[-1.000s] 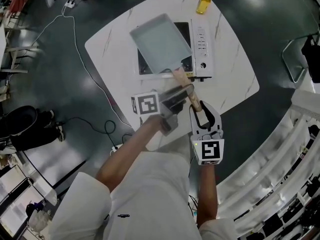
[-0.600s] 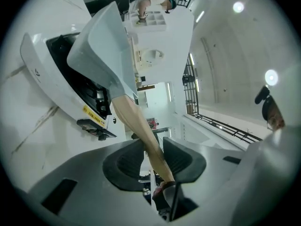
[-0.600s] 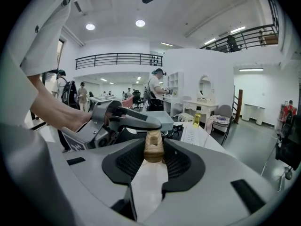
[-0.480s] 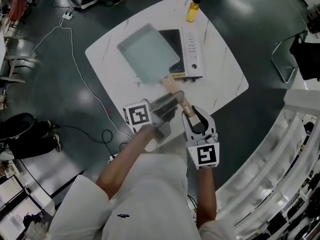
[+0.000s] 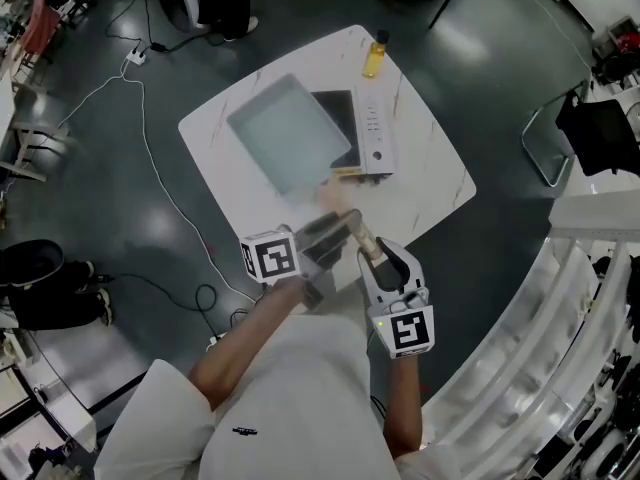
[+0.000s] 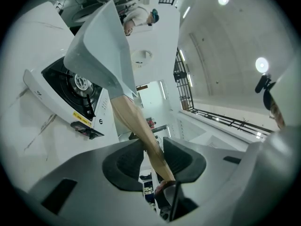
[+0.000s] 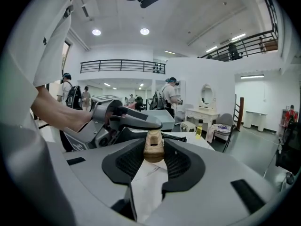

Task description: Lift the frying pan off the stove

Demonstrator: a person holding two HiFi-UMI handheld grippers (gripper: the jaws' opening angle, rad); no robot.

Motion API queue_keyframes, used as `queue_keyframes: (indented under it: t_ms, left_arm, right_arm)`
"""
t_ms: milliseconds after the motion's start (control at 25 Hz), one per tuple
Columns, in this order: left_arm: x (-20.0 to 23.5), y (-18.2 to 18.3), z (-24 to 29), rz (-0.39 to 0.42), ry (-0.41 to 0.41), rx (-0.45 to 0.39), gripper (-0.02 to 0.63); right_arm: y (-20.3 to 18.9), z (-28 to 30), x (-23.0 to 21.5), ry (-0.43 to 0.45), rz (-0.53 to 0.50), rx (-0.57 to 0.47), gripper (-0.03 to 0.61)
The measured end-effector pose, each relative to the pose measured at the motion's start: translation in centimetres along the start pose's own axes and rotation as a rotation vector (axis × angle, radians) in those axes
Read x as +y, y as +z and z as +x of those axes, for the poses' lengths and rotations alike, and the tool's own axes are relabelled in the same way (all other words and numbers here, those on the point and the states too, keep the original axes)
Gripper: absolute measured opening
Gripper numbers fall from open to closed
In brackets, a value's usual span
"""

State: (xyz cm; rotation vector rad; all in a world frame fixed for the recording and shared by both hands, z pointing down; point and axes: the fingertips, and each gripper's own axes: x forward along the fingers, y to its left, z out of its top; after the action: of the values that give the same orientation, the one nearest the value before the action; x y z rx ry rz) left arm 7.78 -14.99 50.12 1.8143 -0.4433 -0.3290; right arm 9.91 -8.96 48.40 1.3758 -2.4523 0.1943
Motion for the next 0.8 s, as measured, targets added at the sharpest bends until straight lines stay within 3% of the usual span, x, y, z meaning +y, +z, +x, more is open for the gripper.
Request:
queue_keyframes:
  t_ms: [800]
  left_arm:
    - [-6.3,0.1,-5.6,0.049,-0.014,-0.062,0.126]
  right_arm:
    - [5.2,-3.4,5.0,0.060,-0.023,-0.078,0.115]
